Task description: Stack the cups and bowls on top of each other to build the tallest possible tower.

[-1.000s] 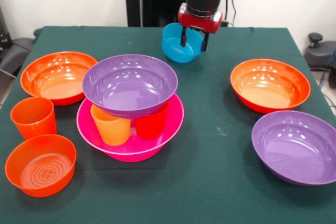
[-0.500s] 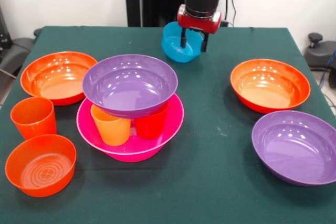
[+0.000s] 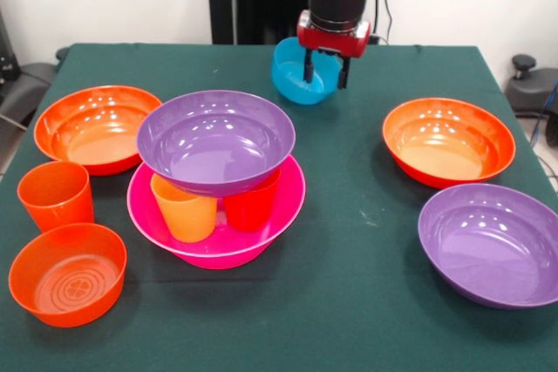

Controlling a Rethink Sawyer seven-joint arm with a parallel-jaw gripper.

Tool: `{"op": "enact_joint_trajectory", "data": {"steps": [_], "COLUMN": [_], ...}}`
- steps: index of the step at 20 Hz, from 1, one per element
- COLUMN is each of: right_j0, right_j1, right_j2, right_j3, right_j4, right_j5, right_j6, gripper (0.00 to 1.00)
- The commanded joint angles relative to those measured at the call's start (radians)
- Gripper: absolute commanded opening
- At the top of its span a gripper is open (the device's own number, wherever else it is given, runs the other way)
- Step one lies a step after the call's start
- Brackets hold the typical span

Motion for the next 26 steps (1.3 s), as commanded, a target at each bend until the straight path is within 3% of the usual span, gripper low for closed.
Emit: {"op": "enact_joint_trajectory", "data": {"steps": [1, 6, 14, 26], "right_j0": [-0.005, -0.017, 0.018, 0.018], "right_j1": [0.006, -0.003, -0.03, 0.074], "right_j2": [0.104, 0.112, 0.037, 0.052], "right_j3": [-0.029, -0.035, -0.06, -0.103], "right_j4": [-0.043, -0.04, -0.051, -0.051], "right_j5": [0.084, 0.099, 0.098, 0.024], "right_j6": [-0.024, -0.032, -0.012, 0.003], "gripper": [1.0, 1.0, 1.0, 1.0]}}
